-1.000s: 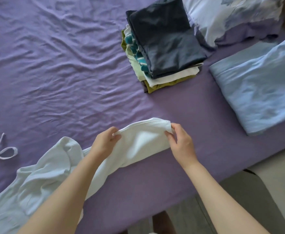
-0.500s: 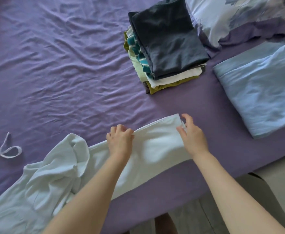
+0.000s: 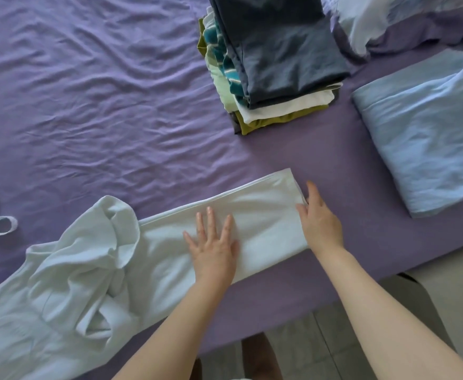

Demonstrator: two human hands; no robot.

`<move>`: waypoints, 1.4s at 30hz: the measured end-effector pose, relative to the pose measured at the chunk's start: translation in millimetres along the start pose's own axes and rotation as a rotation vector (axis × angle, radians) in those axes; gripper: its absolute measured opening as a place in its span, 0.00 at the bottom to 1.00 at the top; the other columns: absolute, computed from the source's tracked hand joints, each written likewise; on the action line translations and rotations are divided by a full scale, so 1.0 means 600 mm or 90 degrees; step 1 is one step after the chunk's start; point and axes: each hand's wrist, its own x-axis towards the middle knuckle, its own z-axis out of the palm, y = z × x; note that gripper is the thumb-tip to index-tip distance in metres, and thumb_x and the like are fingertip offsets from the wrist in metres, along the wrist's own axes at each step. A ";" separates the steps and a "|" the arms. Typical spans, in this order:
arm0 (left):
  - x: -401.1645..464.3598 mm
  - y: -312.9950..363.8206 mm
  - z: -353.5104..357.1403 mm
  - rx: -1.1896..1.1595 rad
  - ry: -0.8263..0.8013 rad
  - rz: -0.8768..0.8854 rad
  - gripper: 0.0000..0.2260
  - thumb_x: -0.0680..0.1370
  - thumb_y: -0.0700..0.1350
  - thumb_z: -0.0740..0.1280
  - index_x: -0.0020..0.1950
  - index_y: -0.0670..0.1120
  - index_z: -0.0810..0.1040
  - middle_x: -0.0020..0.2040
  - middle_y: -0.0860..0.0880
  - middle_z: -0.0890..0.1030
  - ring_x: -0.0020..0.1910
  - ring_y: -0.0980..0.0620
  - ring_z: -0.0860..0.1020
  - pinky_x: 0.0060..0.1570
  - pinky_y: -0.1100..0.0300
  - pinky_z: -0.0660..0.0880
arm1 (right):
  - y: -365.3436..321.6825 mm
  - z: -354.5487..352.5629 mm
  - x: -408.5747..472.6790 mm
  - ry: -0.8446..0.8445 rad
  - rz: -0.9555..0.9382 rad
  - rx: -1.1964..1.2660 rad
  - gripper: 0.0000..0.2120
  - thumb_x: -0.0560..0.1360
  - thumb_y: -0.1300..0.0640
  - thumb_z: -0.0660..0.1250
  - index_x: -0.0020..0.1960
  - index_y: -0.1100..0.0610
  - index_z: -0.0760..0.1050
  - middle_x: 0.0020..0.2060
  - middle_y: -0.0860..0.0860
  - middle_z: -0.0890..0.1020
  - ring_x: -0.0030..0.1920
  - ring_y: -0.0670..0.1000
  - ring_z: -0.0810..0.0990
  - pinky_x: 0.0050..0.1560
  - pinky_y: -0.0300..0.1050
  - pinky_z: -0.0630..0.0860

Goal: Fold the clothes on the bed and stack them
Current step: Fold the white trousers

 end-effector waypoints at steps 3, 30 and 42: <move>-0.030 -0.022 0.014 -0.011 -0.027 -0.055 0.28 0.81 0.57 0.52 0.78 0.58 0.41 0.77 0.45 0.34 0.76 0.42 0.36 0.72 0.37 0.44 | 0.006 -0.001 -0.021 -0.029 -0.128 -0.053 0.32 0.80 0.51 0.59 0.78 0.50 0.45 0.66 0.53 0.68 0.48 0.63 0.78 0.40 0.51 0.73; -0.159 -0.111 0.043 -0.186 0.076 0.000 0.20 0.77 0.45 0.68 0.68 0.48 0.73 0.72 0.38 0.66 0.73 0.39 0.62 0.66 0.39 0.65 | -0.106 0.141 -0.174 -0.086 -0.429 -0.287 0.18 0.71 0.54 0.73 0.61 0.48 0.79 0.67 0.60 0.73 0.68 0.64 0.69 0.63 0.71 0.62; -0.175 -0.214 0.067 -0.183 0.150 0.163 0.04 0.68 0.34 0.73 0.39 0.40 0.80 0.42 0.42 0.80 0.48 0.38 0.78 0.41 0.52 0.77 | -0.143 0.166 -0.178 -0.141 -0.477 -0.231 0.08 0.75 0.50 0.68 0.51 0.51 0.82 0.53 0.49 0.81 0.61 0.55 0.73 0.57 0.50 0.63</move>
